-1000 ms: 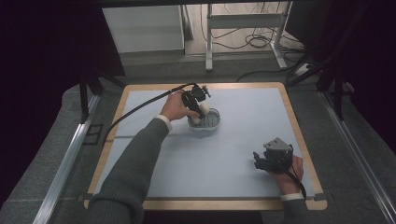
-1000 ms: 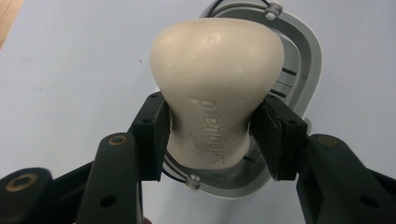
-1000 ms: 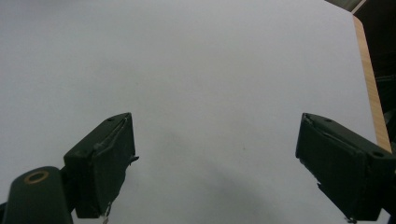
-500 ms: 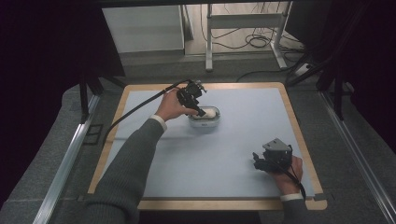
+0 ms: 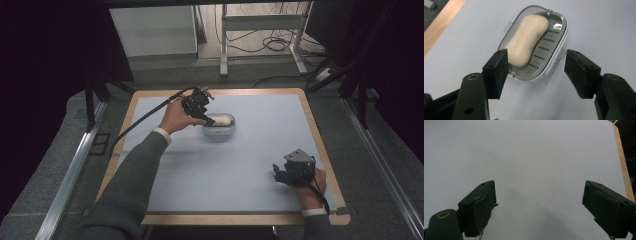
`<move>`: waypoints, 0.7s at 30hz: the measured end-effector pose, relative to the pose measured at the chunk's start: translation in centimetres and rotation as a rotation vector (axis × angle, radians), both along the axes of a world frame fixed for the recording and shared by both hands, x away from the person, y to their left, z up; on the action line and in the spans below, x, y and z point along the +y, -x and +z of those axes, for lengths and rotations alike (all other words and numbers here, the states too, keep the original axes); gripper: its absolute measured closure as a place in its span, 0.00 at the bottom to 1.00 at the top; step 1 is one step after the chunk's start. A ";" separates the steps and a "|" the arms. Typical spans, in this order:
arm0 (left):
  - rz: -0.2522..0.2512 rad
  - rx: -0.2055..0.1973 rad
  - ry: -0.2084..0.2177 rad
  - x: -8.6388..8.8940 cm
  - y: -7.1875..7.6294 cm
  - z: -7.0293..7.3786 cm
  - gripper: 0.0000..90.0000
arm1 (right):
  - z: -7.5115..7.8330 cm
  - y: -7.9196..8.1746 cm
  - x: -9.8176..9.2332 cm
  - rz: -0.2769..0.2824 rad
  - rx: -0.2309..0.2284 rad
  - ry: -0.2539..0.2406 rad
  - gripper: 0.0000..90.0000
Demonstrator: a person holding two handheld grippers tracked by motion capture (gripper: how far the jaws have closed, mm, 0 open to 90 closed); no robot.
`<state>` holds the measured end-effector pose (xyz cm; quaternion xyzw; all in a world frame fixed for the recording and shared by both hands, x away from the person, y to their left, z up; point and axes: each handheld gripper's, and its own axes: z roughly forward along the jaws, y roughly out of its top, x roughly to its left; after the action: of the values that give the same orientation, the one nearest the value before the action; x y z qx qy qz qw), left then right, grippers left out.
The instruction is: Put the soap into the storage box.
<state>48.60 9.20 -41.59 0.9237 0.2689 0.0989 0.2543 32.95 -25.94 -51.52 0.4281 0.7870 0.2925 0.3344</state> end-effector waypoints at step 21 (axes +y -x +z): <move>0.151 -0.021 0.130 7.8 6.0 -2.6 0.35 | -0.2 0.0 1.6 0.032 0.000 0.054 0.13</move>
<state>42.60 17.05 -44.18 0.8813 0.3408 0.1098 0.3083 33.00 -24.33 -51.70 0.4060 0.8014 0.2765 0.3413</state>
